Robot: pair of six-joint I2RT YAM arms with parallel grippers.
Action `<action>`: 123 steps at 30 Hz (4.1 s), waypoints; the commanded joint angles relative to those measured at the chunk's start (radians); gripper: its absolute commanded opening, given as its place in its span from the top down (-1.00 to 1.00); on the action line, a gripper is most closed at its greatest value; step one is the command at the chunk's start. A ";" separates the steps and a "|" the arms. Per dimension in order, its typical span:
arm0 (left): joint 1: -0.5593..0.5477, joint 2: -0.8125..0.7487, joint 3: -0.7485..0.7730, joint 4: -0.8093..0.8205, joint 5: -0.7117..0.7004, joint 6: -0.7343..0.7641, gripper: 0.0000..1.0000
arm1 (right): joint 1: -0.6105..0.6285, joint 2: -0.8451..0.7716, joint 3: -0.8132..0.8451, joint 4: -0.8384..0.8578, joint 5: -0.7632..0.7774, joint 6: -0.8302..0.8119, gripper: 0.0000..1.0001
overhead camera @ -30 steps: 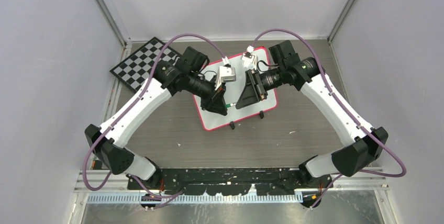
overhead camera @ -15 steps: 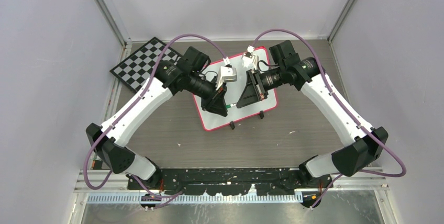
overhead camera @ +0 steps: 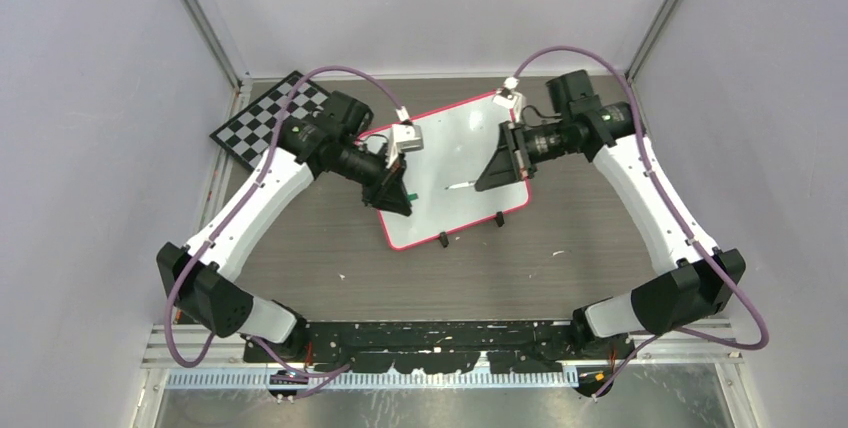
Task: Write a sentence on the whiteboard
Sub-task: Open the pen cap from the whiteboard marker, then place the pen cap at the center of the board, then adjust the whiteboard on the whiteboard stand.
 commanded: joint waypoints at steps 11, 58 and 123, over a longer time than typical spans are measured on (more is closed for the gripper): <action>0.643 -0.155 -0.278 -0.231 -0.002 0.500 1.00 | -0.203 -0.057 -0.009 -0.250 -0.066 -0.254 1.00; 0.517 -0.149 -0.655 0.180 -0.399 0.469 -0.10 | -0.179 -0.062 -0.173 0.014 0.105 -0.100 0.99; 0.389 0.298 -0.175 1.471 0.282 -1.061 1.00 | -0.189 -0.099 -0.085 -0.129 0.037 -0.217 0.99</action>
